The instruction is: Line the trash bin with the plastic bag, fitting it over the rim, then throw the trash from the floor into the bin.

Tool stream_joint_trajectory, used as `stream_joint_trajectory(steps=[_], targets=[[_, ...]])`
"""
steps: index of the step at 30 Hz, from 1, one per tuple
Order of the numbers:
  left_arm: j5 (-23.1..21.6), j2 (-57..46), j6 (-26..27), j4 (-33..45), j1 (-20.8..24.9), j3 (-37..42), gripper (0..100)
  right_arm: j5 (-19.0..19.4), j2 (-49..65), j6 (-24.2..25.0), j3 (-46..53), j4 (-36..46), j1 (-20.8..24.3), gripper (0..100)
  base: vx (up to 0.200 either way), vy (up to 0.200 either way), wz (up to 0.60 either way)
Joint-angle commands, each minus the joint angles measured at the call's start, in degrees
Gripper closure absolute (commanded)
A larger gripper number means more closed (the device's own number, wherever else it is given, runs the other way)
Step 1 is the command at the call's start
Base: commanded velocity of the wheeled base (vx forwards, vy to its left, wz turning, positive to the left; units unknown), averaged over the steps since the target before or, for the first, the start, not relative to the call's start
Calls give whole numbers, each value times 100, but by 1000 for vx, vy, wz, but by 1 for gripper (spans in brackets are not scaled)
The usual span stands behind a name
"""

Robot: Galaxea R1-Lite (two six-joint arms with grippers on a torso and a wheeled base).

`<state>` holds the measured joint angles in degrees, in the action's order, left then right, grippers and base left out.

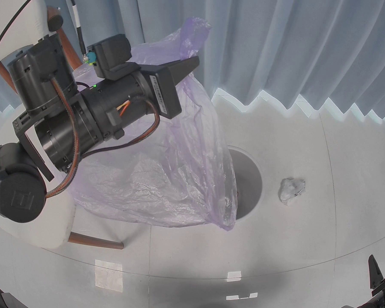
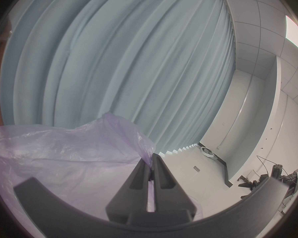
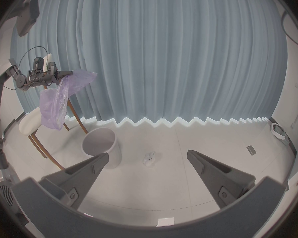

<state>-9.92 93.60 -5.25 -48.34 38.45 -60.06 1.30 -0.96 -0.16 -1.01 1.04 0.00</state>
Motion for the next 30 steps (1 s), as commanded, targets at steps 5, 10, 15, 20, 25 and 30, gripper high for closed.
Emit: stream_joint_trajectory(steps=[5, 10, 15, 20, 25, 30], targets=[[-238, 44, 24, -9, 304, 109, 100, 1, 88, -2, 57, 2, 0, 0, 0, -200, 0], [-511, 167, -81, -18, 453, 91, 100, 1, 79, -2, 57, -7, 0, 0, 0, -200, 0], [-449, 326, -345, -211, 444, 126, 100, 1, 79, -2, 57, 2, 0, 0, 0, -40, 0], [-458, 519, -336, -247, 49, 258, 100, 1, 79, -2, 57, 2, 0, 0, 0, 0, 0], [-449, 633, -336, -457, -215, 645, 100, 1, 79, -2, 57, 2, 0, 0, 0, 0, 0], [-467, 739, -345, -809, -373, 882, 100, 1, 79, -2, 57, 2, 0, 0, 0, 0, 0]])
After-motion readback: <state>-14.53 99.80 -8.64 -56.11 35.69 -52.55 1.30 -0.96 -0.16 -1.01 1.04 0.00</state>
